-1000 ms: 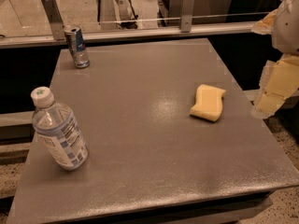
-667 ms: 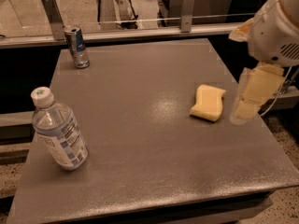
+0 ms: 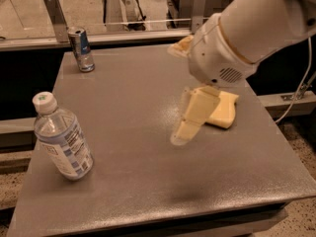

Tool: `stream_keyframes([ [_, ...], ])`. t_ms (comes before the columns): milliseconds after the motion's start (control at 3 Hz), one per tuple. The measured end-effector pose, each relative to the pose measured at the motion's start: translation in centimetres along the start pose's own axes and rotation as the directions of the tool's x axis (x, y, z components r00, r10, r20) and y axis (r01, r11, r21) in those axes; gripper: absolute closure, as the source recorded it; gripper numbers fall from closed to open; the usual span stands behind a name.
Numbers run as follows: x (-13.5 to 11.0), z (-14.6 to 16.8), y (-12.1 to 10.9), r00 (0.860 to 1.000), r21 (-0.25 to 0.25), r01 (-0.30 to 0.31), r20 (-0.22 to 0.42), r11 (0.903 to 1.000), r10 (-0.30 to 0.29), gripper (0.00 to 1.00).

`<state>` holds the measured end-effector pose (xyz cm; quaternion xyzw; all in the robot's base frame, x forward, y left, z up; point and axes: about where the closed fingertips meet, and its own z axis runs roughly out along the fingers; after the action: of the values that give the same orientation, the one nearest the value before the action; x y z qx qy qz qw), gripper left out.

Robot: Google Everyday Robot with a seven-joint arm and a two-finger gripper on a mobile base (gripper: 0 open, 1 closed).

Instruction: Move blue plastic bottle near sponge

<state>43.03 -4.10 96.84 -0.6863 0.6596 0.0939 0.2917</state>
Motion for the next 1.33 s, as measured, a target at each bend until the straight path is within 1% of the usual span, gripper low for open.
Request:
stream_keyframes([
  [333, -5.1, 2.9, 2.3, 0.987, -0.058, 0.048, 0.155, 0.9971, -0.039, 0.00],
  [667, -6.5, 2.8, 2.8, 0.981, -0.067, 0.052, 0.189, 0.9964, -0.038, 0.00],
  [1000, -6.5, 2.7, 2.8, 0.981, -0.065, 0.053, 0.188, 0.9964, -0.040, 0.00],
  [1333, -7.3, 4.5, 3.5, 0.965, -0.082, 0.055, 0.259, 0.9952, -0.032, 0.00],
])
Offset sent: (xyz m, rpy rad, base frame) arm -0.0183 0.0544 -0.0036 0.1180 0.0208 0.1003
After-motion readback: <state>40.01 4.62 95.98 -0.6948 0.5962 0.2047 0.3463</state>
